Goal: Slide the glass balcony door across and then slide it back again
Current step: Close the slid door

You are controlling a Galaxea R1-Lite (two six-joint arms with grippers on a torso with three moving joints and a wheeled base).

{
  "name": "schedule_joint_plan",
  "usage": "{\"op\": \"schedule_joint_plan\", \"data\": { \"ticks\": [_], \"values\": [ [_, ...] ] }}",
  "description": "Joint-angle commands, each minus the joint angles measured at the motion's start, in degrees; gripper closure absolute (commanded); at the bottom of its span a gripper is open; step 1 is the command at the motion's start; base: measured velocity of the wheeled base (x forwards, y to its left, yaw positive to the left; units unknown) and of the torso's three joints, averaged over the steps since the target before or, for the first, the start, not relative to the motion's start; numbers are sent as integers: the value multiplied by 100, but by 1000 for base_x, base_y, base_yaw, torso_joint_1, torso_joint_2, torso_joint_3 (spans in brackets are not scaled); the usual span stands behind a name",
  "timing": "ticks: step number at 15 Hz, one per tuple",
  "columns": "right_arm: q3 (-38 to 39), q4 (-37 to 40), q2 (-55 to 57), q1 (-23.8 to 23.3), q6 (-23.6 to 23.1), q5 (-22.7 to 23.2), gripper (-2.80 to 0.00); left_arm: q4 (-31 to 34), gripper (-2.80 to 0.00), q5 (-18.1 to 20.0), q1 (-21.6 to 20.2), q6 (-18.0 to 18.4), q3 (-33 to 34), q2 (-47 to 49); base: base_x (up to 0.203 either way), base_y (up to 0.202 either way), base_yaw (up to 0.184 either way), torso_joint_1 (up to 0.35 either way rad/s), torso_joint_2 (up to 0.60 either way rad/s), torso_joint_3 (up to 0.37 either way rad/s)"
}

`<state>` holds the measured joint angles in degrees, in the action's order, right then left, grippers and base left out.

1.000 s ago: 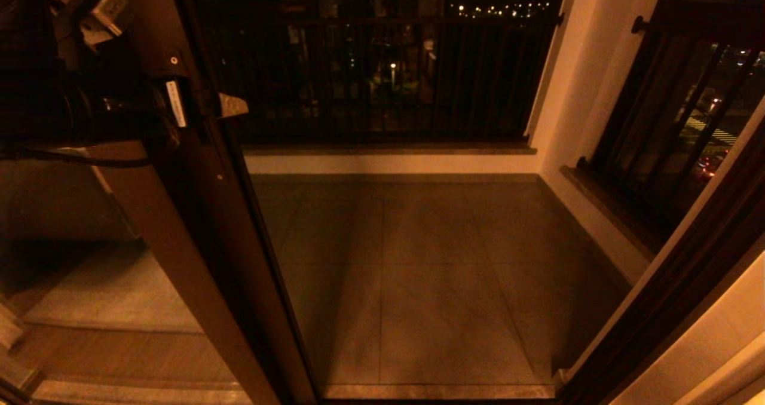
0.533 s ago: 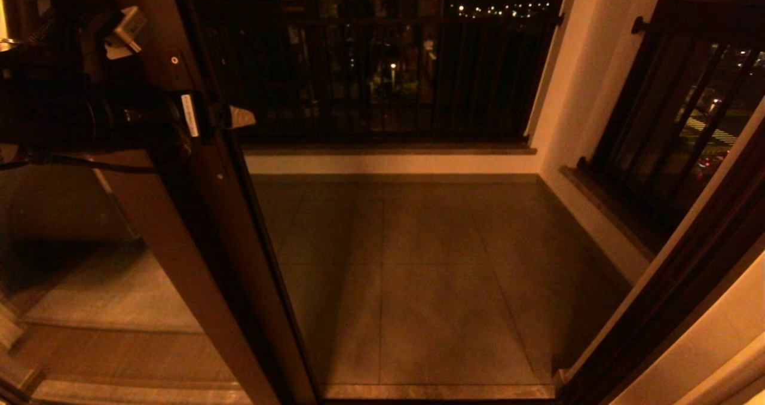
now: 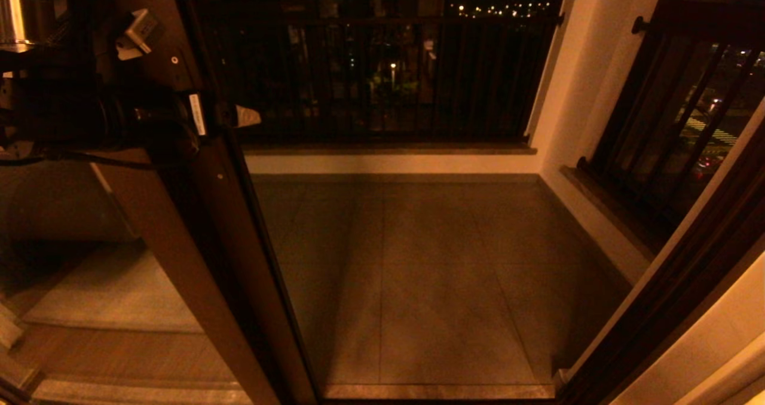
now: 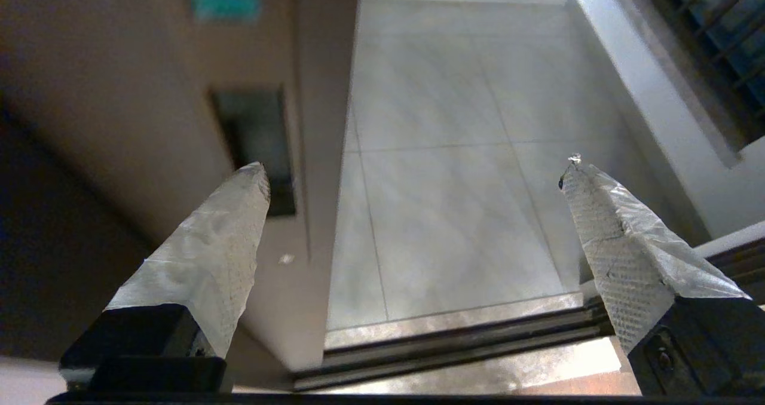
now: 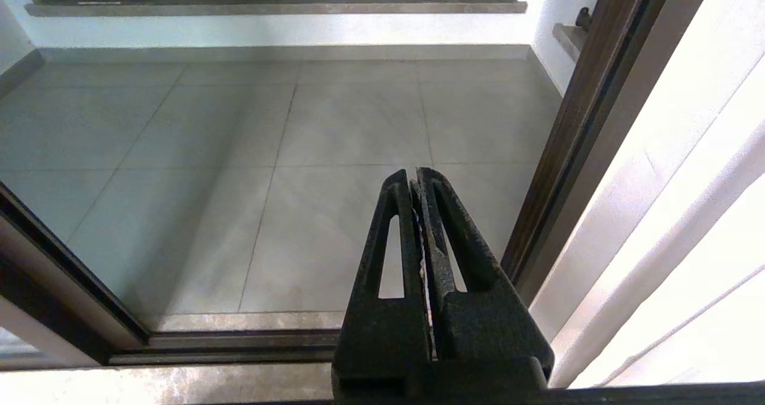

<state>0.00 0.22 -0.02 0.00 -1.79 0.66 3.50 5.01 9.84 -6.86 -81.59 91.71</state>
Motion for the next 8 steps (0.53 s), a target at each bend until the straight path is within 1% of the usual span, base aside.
{"op": "schedule_joint_plan", "data": {
  "ticks": [1, 3, 4, 8],
  "values": [
    [0, 4, 2, -9, -5, 4, 0, 2, -280, 9, 1, -5, -151, 148, 0, 0, 0, 0, 0, 0],
    [0, 4, 2, -5, -5, 4, 0, 2, -280, 16, -43, 11, -208, 230, 0, 0, 0, 0, 0, 0],
    [0, 4, 2, -9, -5, 4, 0, -6, -280, 80, -43, 62, -208, 265, 0, 0, 0, 0, 0, 0],
    [0, -2, 2, -7, -5, 4, 0, -33, -280, 497, -52, 62, -138, 216, 0, 0, 0, 0, 0, 0]
  ]
}}
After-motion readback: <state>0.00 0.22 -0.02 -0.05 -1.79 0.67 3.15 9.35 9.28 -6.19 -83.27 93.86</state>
